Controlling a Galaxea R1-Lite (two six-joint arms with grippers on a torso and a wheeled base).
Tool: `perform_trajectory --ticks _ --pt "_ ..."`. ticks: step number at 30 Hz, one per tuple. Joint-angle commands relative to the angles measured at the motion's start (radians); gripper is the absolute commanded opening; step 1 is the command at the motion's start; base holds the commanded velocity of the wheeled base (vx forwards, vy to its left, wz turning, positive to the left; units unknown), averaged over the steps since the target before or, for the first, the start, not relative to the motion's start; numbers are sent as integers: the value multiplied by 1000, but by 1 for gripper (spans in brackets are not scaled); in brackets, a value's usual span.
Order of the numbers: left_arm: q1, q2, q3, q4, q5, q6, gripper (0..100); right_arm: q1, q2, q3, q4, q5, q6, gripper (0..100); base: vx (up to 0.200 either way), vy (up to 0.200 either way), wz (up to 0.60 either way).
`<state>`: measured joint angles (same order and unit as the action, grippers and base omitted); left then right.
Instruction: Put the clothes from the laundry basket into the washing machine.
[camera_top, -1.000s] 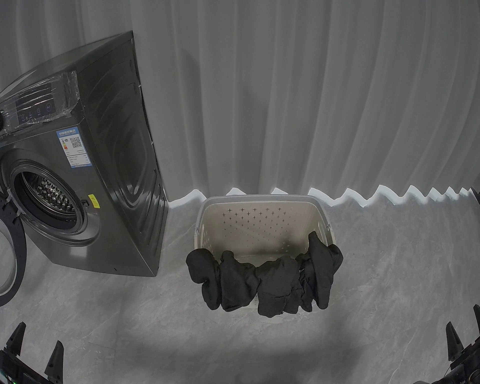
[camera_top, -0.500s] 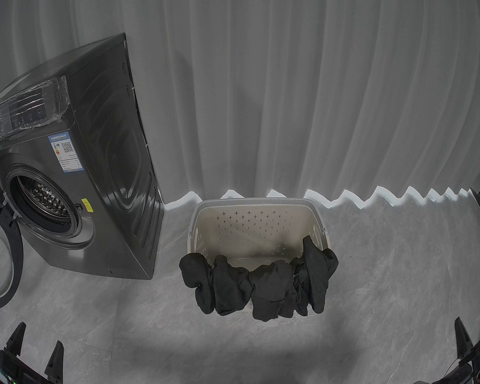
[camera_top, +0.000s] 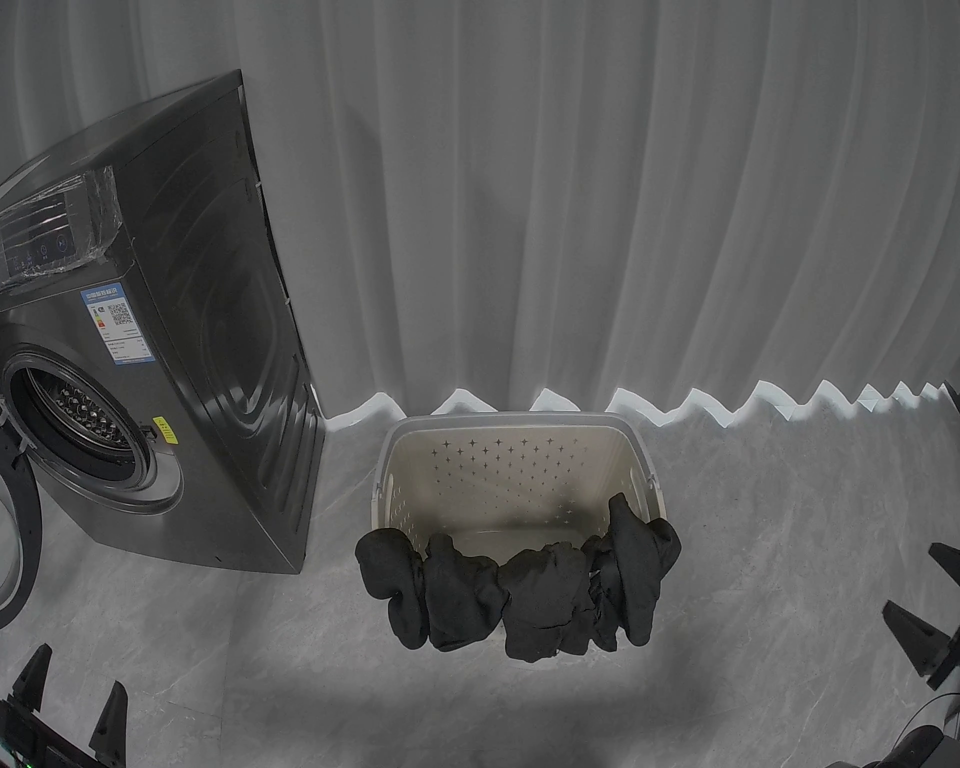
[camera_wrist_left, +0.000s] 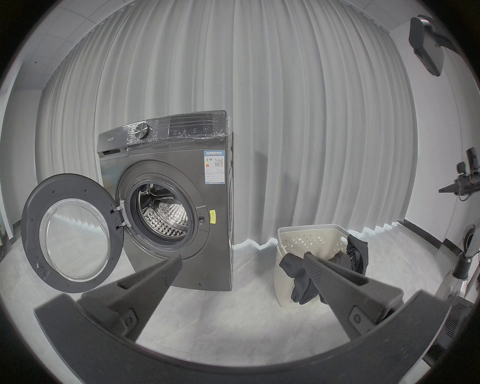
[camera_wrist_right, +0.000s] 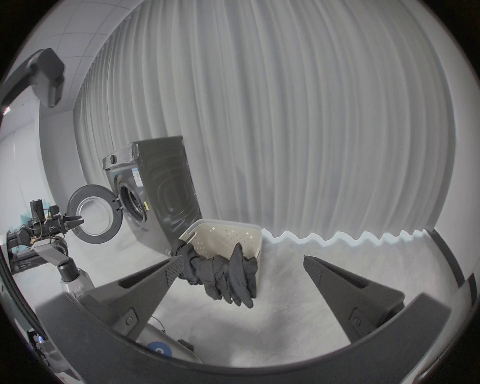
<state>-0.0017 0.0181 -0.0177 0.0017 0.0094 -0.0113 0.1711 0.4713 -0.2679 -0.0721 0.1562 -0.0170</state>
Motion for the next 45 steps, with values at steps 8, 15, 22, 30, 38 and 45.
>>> perform_trajectory --ticks 8,15,22,30,38,45 --pt "0 -18 16 0 0 1 100 153 1124 26 -686 0 40 100 0 0 0" --pt "0 -18 16 0 0 -3 100 179 1396 -10 -926 -49 37 100 0 0 0" --pt "0 -18 16 0 0 -3 100 229 1489 -93 -934 -95 72 100 0 0 0" --pt "0 -18 16 0 0 -1 100 237 1574 -146 -939 -139 75 100 0 0 0" --pt "0 -18 16 0 0 1 100 240 1624 -203 -939 -152 75 100 0 0 0" --pt "0 -18 16 0 0 -1 100 252 1666 -263 -940 -165 74 100 0 0 0"
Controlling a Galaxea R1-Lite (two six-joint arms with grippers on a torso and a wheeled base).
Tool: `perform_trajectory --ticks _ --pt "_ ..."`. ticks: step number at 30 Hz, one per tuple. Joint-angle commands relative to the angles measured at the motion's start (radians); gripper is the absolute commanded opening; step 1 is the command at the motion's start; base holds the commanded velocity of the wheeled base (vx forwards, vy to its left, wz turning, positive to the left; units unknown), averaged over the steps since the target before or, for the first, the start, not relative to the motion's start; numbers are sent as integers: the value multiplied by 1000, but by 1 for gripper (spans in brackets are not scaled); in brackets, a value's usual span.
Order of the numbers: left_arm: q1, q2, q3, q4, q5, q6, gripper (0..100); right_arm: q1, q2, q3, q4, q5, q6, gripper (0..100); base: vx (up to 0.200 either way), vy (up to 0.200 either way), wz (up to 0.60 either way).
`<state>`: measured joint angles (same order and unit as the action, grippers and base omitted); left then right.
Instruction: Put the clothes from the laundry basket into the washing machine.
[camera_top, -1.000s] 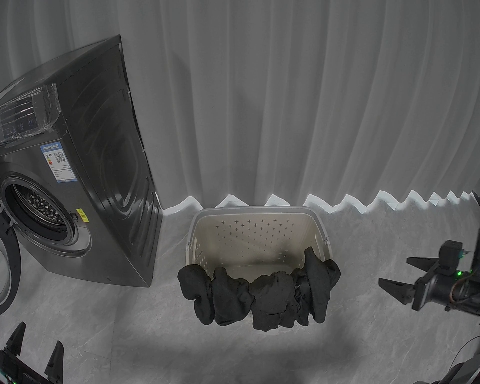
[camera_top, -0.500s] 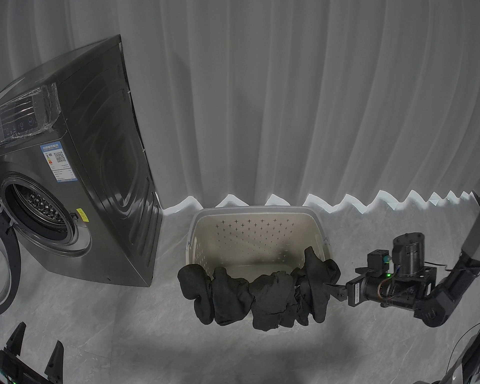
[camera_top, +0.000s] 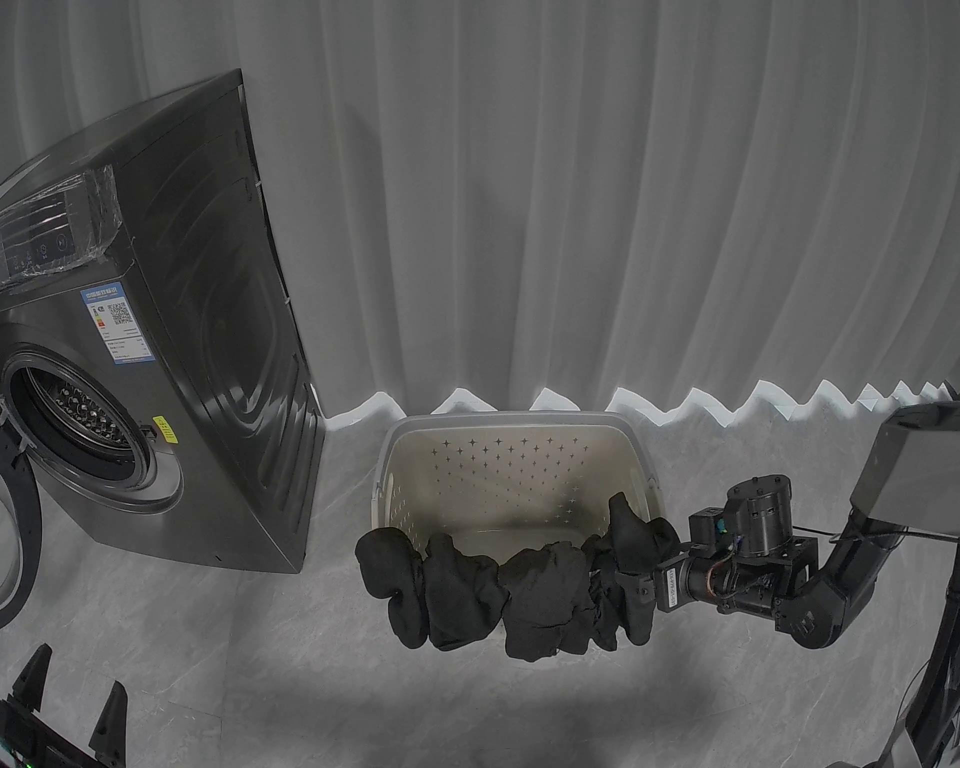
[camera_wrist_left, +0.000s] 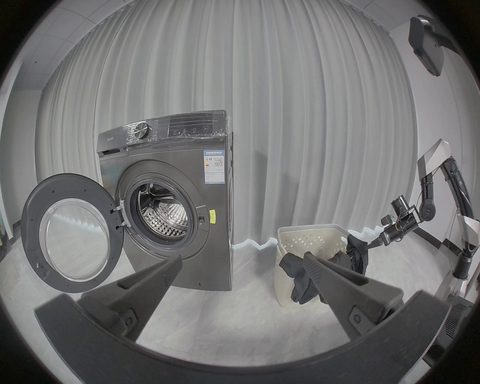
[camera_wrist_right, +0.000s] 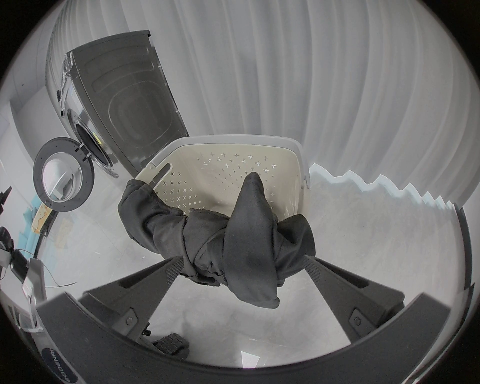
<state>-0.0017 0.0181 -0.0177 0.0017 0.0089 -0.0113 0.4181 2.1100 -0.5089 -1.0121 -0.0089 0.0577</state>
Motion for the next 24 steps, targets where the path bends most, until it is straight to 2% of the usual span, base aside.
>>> perform_trajectory --ticks 1,15,24 --pt "0 -18 16 0 0 -1 100 7 25 -25 0 0 -2 100 0 0 0" --pt "0 -18 16 0 0 -1 100 1 94 -115 1 -2 -12 100 0 0 0" --pt "0 -18 16 0 0 -1 100 -1 123 -137 1 -2 -19 100 0 0 0"
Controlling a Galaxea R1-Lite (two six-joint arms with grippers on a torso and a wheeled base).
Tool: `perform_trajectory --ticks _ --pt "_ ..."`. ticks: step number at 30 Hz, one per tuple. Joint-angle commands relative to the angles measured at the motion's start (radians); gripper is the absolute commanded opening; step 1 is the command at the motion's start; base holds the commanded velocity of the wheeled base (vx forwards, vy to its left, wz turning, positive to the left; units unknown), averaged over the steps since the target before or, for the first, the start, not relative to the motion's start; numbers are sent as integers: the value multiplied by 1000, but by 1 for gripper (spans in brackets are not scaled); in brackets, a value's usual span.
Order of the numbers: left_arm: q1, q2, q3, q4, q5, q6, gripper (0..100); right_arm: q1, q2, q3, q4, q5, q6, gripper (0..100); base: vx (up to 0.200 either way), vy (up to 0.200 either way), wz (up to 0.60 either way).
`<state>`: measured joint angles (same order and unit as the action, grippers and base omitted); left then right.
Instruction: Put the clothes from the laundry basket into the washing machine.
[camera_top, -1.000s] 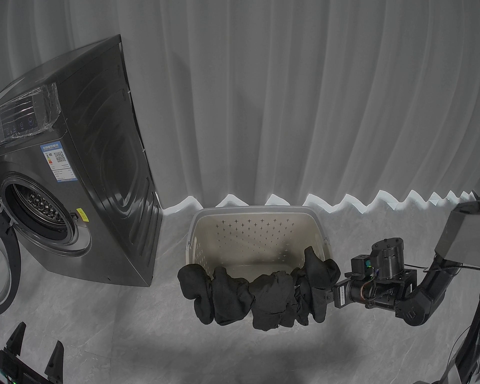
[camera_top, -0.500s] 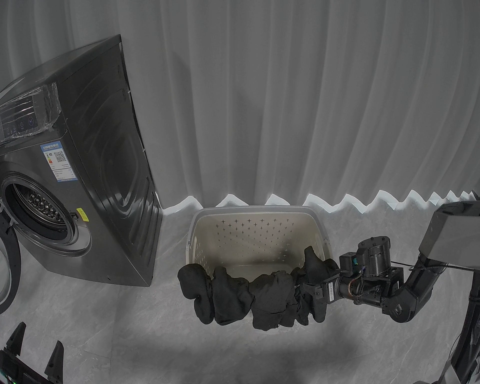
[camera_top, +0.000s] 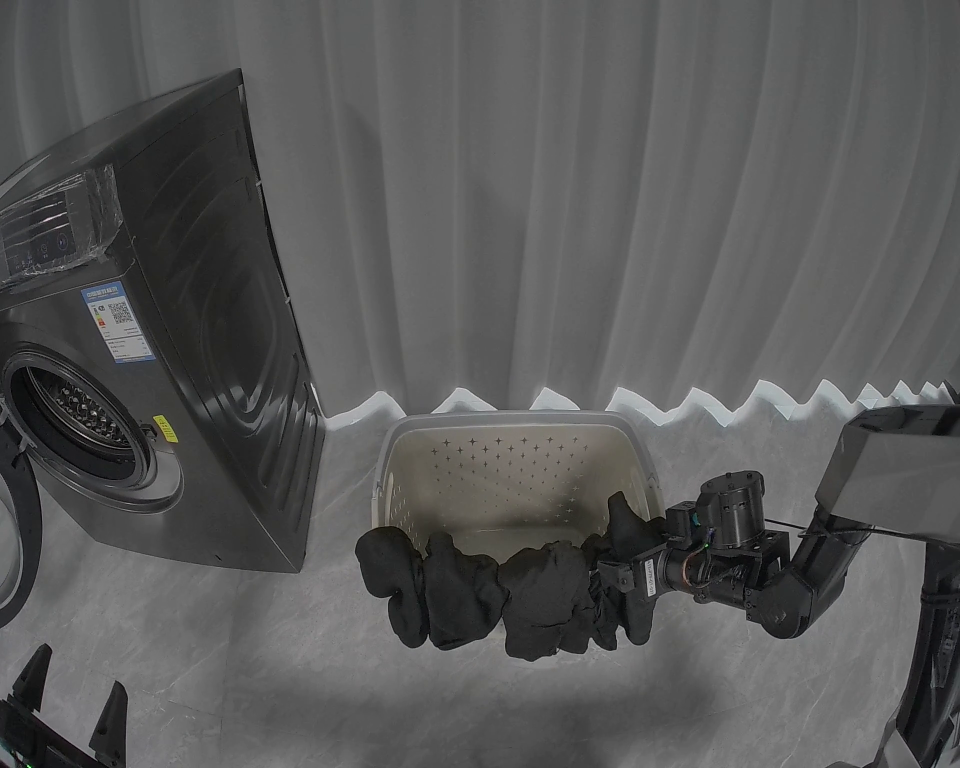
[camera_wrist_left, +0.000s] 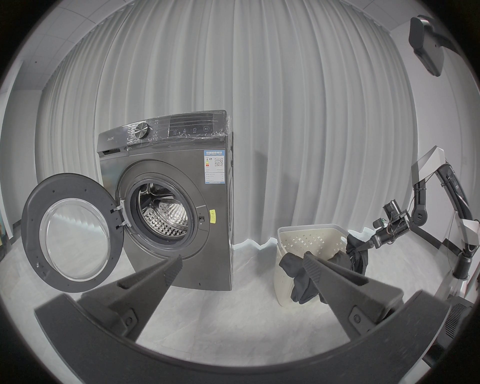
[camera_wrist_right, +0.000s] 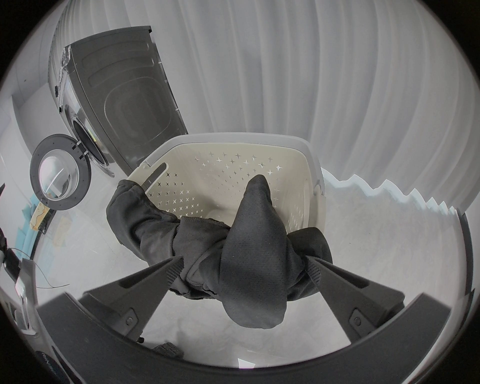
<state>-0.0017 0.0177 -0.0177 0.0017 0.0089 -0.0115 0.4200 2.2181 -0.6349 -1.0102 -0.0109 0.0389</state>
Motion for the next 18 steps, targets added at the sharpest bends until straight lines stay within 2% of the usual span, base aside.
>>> perform_trajectory --ticks 1,5,6,18 --pt "0 -18 16 0 0 -1 100 -3 17 -12 -1 0 -2 100 0 0 0" --pt "0 -18 16 0 0 -1 100 0 23 -19 -1 0 -4 100 0 0 0" --pt "0 -18 16 0 0 -1 100 2 29 -26 -1 -1 -4 0 0 0 0" --pt "0 -18 16 0 0 -1 100 0 28 -45 -1 -1 -4 0 0 0 0"
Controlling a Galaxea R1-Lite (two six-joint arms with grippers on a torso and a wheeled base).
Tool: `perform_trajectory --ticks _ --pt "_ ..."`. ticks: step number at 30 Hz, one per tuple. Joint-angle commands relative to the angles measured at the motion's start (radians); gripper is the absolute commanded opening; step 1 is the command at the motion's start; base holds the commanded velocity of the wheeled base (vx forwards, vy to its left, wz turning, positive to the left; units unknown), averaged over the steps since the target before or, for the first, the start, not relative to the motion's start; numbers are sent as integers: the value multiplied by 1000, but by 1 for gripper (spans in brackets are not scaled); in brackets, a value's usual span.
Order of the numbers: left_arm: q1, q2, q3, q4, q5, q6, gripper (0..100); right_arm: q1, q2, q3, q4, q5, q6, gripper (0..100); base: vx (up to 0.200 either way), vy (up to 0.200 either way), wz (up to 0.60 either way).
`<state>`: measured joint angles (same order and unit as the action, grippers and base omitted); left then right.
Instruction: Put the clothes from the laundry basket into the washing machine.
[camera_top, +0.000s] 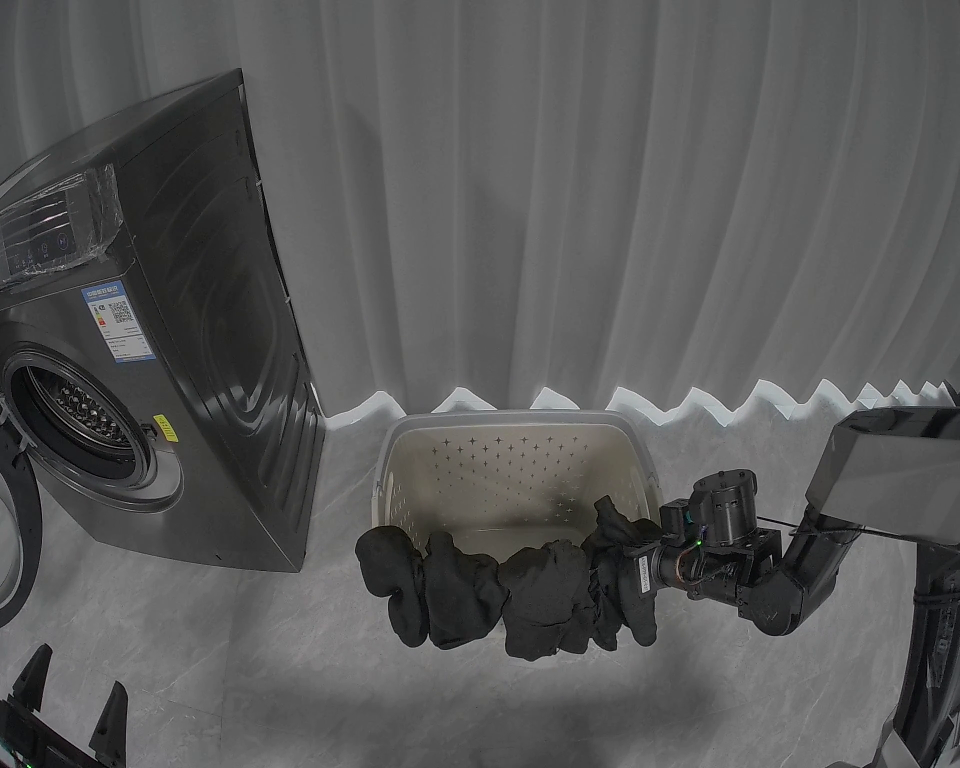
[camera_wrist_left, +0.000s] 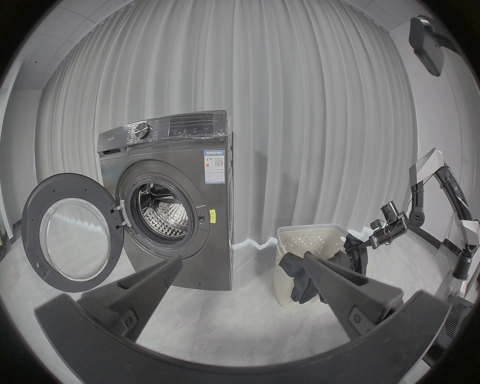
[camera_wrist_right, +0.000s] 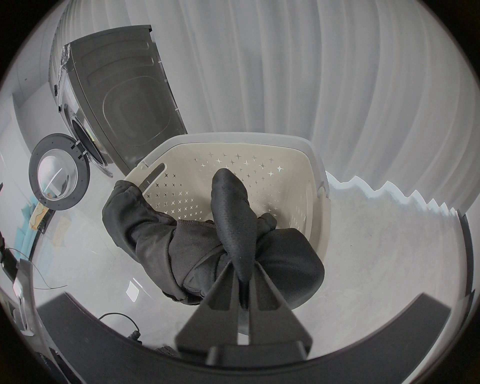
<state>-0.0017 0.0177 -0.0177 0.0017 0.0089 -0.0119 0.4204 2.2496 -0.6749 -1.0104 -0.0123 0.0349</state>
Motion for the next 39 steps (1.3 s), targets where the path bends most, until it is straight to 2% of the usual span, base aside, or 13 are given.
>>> perform_trajectory --ticks 1,7,11,16,20,21,27,39 --pt "0 -18 16 0 0 0 100 0 -4 -5 0 0 0 0 0 0 0" --pt "0 -18 16 0 0 -2 100 8 -41 11 -2 2 10 0 0 0 0" --pt "0 -18 16 0 -1 -2 100 32 -165 47 -2 6 20 0 0 0 0" --pt "0 -18 16 0 0 0 100 86 -381 90 1 0 63 0 0 0 0" --pt "0 -18 16 0 0 -2 100 110 -489 121 0 -17 63 0 0 0 0" --pt "0 -18 16 0 -1 -2 100 118 -570 135 1 -34 63 0 0 0 0" --pt "0 -18 16 0 -1 -2 100 120 -748 163 19 -32 65 0 0 0 0" --pt "0 -18 16 0 -1 -6 100 149 -851 190 16 -29 94 0 0 0 0"
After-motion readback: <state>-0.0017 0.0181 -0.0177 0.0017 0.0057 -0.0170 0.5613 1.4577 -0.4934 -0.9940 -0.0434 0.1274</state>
